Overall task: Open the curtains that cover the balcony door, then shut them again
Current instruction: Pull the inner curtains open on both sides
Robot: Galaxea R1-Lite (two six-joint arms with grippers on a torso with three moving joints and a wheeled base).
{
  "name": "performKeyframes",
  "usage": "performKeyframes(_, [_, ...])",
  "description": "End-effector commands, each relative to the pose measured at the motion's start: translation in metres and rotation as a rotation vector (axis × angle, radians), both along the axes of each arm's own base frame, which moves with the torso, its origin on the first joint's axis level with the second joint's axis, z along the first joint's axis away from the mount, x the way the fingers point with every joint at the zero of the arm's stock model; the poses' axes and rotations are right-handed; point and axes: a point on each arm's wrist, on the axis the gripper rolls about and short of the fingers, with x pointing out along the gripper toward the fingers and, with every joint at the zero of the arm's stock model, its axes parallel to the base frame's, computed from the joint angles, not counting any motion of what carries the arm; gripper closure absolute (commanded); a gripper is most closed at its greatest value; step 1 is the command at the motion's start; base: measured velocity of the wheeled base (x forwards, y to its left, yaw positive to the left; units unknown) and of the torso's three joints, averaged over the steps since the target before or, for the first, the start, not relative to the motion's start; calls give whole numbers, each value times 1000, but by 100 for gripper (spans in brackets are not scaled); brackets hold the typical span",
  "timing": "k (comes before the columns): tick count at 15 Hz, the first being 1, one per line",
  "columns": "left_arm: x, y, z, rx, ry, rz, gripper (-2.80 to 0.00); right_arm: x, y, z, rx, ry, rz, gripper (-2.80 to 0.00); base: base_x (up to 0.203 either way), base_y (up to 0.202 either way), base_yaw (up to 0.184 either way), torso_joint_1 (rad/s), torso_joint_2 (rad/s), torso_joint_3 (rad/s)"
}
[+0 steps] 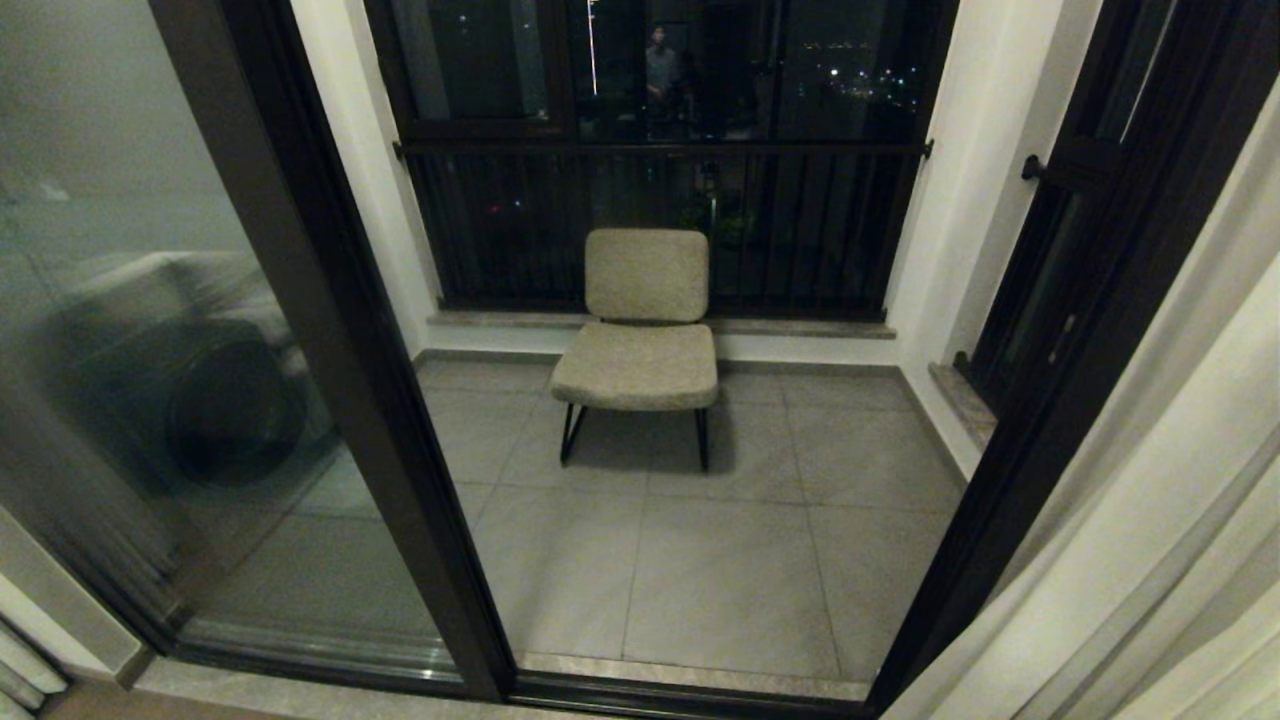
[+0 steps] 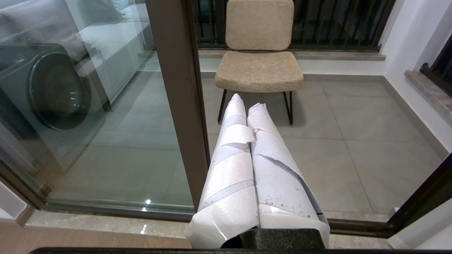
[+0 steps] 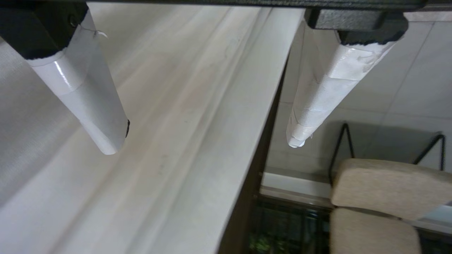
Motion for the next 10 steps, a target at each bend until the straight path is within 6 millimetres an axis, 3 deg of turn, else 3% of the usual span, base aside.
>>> performKeyframes(1, [0, 0, 0, 0, -1, 1, 0, 1, 4, -1, -6, -3, 37, -280, 0, 0, 0, 0, 0, 0])
performKeyframes(2, [0, 0, 0, 0, -2, 1, 0, 2, 5, -1, -12, 2, 50, -280, 0, 0, 0, 0, 0, 0])
performKeyframes(3, [0, 0, 0, 0, -1, 1, 0, 3, 5, -3, -20, 9, 58, 0, 0, 0, 0, 0, 0, 0])
performKeyframes(7, [0, 0, 0, 0, -1, 0, 0, 14, 4, -4, -10, 26, 120, 0, 0, 0, 0, 0, 0, 0])
performKeyframes(10, [0, 0, 0, 0, -1, 1, 0, 44, 0, 4, -9, 13, 240, 0, 0, 0, 0, 0, 0, 0])
